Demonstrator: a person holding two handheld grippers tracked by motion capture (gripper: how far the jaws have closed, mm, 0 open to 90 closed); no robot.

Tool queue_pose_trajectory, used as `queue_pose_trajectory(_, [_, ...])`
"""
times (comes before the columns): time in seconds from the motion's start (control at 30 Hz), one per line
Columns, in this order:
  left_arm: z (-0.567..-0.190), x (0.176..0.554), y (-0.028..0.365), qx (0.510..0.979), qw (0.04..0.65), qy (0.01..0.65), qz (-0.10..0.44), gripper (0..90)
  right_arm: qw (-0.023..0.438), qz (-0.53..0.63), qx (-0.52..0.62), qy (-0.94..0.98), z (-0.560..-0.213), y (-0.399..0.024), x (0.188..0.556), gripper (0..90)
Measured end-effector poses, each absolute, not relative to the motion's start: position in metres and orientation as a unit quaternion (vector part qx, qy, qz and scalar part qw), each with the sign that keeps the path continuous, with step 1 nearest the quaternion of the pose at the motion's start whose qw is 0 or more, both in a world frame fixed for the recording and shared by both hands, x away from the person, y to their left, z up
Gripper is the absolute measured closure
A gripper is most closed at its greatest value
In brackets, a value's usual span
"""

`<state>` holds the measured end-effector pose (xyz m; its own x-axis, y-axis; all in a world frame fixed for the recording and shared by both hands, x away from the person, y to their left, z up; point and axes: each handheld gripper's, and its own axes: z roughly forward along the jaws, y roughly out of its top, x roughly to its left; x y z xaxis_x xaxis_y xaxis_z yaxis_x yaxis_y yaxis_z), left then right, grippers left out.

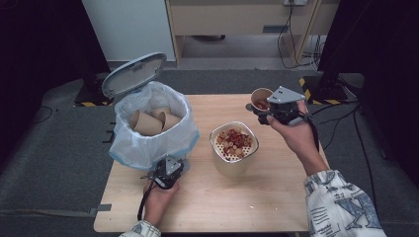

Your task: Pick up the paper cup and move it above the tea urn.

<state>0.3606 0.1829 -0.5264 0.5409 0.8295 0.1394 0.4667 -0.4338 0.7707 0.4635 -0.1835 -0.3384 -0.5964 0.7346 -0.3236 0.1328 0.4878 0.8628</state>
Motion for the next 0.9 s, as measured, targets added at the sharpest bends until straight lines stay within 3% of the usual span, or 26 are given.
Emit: queue_pose_trajectory(0.9, [-0.526,0.361,0.183,0.806,0.348,0.401,0.26,89.2,0.386,0.406,0.239,0.793,-0.33,-0.164,0.462,30.5])
